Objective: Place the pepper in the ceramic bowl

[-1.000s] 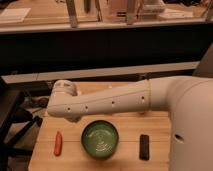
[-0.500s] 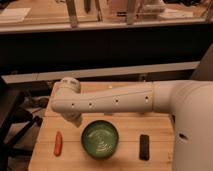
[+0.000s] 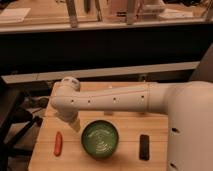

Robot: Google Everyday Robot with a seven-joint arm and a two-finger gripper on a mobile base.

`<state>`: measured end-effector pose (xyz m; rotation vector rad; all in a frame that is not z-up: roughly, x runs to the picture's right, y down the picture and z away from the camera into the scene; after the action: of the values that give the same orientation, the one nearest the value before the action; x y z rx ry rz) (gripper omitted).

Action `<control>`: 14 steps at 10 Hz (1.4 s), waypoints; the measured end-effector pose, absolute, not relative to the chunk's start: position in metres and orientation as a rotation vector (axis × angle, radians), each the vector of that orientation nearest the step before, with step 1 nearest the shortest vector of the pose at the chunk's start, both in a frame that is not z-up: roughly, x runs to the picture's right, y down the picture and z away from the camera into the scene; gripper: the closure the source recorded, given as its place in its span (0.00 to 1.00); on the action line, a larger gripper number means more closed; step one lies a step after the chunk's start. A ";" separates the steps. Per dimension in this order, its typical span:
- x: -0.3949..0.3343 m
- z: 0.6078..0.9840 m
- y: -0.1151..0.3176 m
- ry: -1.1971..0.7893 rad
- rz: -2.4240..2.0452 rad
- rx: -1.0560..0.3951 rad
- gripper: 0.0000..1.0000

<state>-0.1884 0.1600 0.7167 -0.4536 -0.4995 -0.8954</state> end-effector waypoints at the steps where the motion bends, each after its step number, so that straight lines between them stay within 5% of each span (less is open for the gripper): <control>1: -0.193 0.717 0.162 -0.501 -0.912 -0.458 0.20; 14: -0.226 0.742 0.208 -0.611 -1.095 -0.547 0.20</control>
<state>-0.2258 0.2076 0.7416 -0.5469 -0.6106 -1.0947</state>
